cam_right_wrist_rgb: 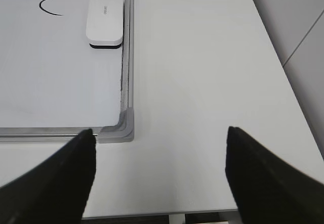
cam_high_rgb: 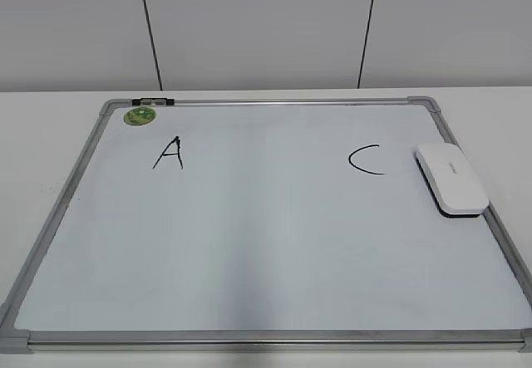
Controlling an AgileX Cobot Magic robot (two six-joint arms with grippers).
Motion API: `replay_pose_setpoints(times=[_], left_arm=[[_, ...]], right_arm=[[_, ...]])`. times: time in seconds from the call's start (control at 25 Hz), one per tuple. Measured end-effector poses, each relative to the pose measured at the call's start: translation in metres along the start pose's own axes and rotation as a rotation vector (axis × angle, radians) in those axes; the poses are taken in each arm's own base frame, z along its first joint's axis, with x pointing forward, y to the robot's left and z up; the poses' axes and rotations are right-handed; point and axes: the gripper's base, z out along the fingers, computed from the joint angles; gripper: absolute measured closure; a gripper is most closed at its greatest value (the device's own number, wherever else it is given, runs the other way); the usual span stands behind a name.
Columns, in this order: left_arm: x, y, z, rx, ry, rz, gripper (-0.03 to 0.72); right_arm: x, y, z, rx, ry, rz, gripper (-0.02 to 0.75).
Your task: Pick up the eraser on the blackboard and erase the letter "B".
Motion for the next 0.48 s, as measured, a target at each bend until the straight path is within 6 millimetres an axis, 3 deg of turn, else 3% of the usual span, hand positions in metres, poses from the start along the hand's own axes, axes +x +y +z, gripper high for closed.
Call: replay_pose_setpoints(times=[0.48], left_arm=[[0.0000, 0.0000, 0.0000, 0.000, 0.000, 0.000, 0.375]], right_arm=[[0.0000, 0.0000, 0.0000, 0.000, 0.000, 0.000, 0.146]])
